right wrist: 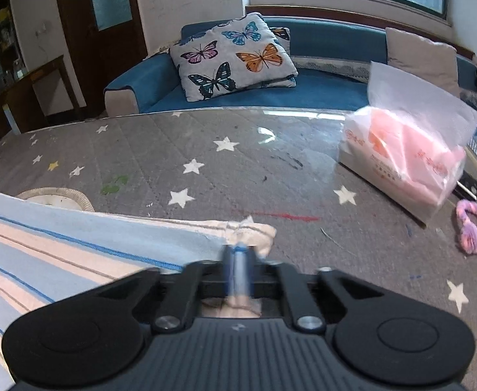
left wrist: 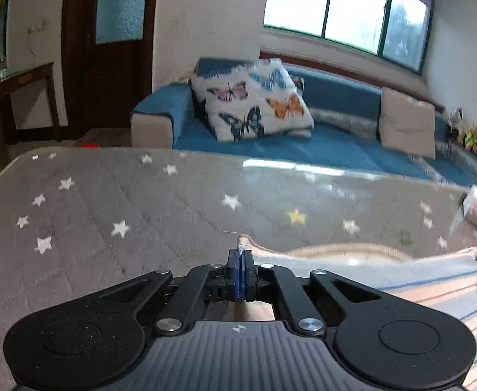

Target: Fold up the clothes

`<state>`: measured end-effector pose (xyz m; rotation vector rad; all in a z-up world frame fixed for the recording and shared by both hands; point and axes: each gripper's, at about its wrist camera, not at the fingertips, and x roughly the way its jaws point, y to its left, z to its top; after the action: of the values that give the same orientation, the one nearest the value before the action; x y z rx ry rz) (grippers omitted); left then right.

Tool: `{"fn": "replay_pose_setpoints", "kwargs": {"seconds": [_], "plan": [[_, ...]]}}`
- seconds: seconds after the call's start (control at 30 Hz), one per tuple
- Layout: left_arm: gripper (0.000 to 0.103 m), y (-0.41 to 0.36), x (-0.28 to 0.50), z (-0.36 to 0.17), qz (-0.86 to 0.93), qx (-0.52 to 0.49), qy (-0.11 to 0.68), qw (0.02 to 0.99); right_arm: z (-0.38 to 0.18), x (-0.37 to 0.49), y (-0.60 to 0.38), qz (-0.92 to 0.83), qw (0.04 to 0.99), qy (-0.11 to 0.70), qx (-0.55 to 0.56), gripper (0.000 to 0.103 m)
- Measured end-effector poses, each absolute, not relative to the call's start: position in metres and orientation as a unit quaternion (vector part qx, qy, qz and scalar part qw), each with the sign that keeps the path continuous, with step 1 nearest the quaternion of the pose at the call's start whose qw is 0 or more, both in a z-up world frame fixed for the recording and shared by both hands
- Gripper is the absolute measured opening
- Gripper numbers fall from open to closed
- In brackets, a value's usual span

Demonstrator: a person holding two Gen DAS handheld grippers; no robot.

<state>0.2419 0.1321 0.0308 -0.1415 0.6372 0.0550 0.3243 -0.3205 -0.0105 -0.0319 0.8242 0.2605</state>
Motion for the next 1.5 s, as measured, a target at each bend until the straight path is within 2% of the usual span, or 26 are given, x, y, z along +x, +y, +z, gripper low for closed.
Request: {"fn": "replay_pose_setpoints", "kwargs": {"seconds": [0.13,0.27,0.3,0.33,0.4,0.43,0.5,0.67,0.83,0.9,1.0,1.37,1.5], "plan": [[0.001,0.141,0.235,0.04,0.035,-0.08,0.269,0.959,0.001,0.33,-0.313,0.129,0.925,0.358,-0.008,0.002],[0.002,0.148,0.258,0.016,0.069,-0.039,0.323,0.943,-0.005,0.344,-0.296,0.132,0.925,0.356,-0.014,0.003],[0.007,0.149,0.264,0.01,0.075,-0.033,0.34,0.937,-0.009,0.347,-0.293,0.134,0.922,0.363,-0.016,0.004],[0.007,0.152,0.267,0.006,0.082,-0.032,0.353,0.931,-0.011,0.349,-0.291,0.134,0.92,0.369,-0.019,0.008],[0.008,0.157,0.269,0.004,0.094,-0.041,0.361,0.927,-0.01,0.347,-0.287,0.13,0.921,0.366,-0.025,0.009],[0.011,0.159,0.267,0.005,0.097,-0.044,0.361,0.926,-0.009,0.345,-0.286,0.131,0.921,0.366,-0.028,0.009],[0.026,0.157,0.26,0.009,0.094,-0.044,0.364,0.925,-0.004,0.34,-0.285,0.139,0.92,0.366,-0.034,0.011],[0.039,0.135,0.238,0.021,0.049,-0.02,0.371,0.927,0.004,0.318,-0.277,0.17,0.909,0.375,-0.055,0.027],[0.04,0.101,0.207,0.015,-0.002,0.009,0.395,0.919,0.005,0.284,-0.253,0.215,0.892,0.389,-0.087,0.04],[0.045,0.092,0.193,0.012,-0.012,0.021,0.397,0.918,0.005,0.269,-0.243,0.233,0.885,0.391,-0.102,0.042],[0.047,0.082,0.174,0.008,-0.019,0.04,0.397,0.917,0.003,0.246,-0.229,0.255,0.876,0.394,-0.114,0.046],[0.054,0.063,0.11,0.004,-0.037,0.072,0.384,0.92,-0.003,0.151,-0.2,0.314,0.853,0.383,-0.164,0.05],[0.056,0.055,0.091,0.004,-0.045,0.082,0.376,0.922,-0.004,0.116,-0.195,0.333,0.846,0.379,-0.175,0.056]]}}
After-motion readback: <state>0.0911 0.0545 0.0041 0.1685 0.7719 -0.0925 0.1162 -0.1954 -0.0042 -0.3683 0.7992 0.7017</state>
